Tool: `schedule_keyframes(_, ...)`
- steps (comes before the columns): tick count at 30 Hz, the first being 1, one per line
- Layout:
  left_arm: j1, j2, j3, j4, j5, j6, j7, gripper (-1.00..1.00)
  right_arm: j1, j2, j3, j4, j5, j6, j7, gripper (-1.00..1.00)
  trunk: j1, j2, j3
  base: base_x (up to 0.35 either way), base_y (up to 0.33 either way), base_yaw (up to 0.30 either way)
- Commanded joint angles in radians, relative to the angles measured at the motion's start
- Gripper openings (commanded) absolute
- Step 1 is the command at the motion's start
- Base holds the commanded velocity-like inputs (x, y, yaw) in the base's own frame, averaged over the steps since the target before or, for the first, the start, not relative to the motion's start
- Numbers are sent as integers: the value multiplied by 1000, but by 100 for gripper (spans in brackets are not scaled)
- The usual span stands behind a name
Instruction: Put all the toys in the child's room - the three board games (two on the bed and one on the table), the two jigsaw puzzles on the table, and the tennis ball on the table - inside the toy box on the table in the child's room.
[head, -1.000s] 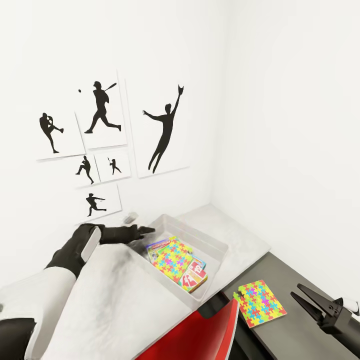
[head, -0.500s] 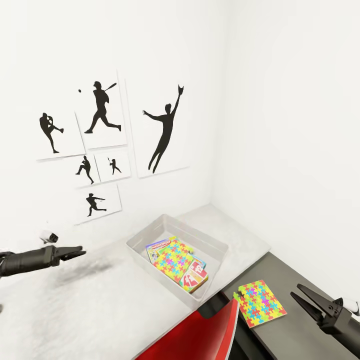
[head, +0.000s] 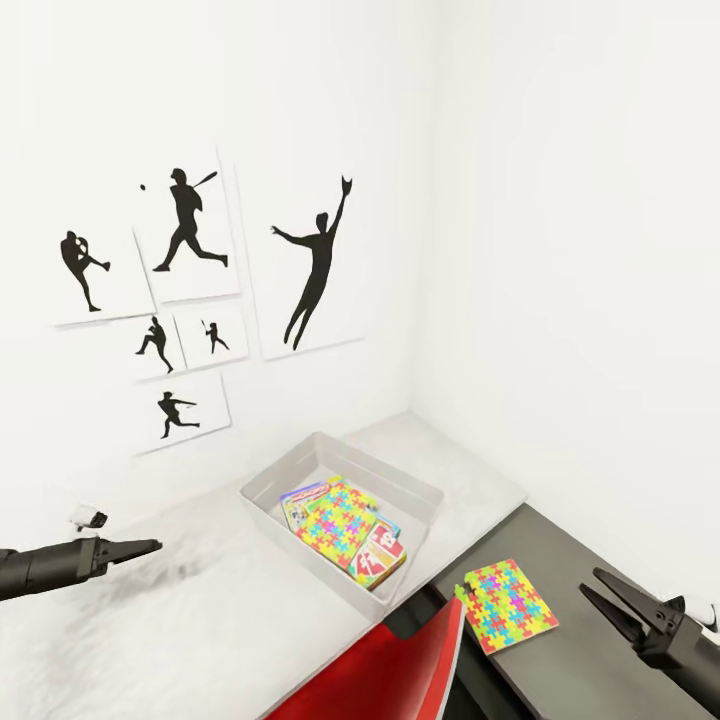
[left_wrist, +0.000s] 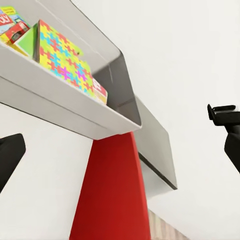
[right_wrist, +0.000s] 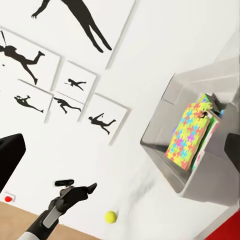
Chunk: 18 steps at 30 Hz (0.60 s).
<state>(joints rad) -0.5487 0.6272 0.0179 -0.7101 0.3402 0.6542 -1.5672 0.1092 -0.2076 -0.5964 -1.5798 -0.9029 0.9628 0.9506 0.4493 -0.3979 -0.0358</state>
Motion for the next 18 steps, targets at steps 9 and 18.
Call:
schedule_keyframes(9,0,1,-1,-2,0,10,-4,100,-1,2,2,3,1,0,-1,100,1,-2,0,0,-200,-25)
schedule_keyframes(18,0,2,-1,-2,0,10,-4,100,-2,1,-1,3,-1,2,-1,100,1,-2,0,-82,-16,-1)
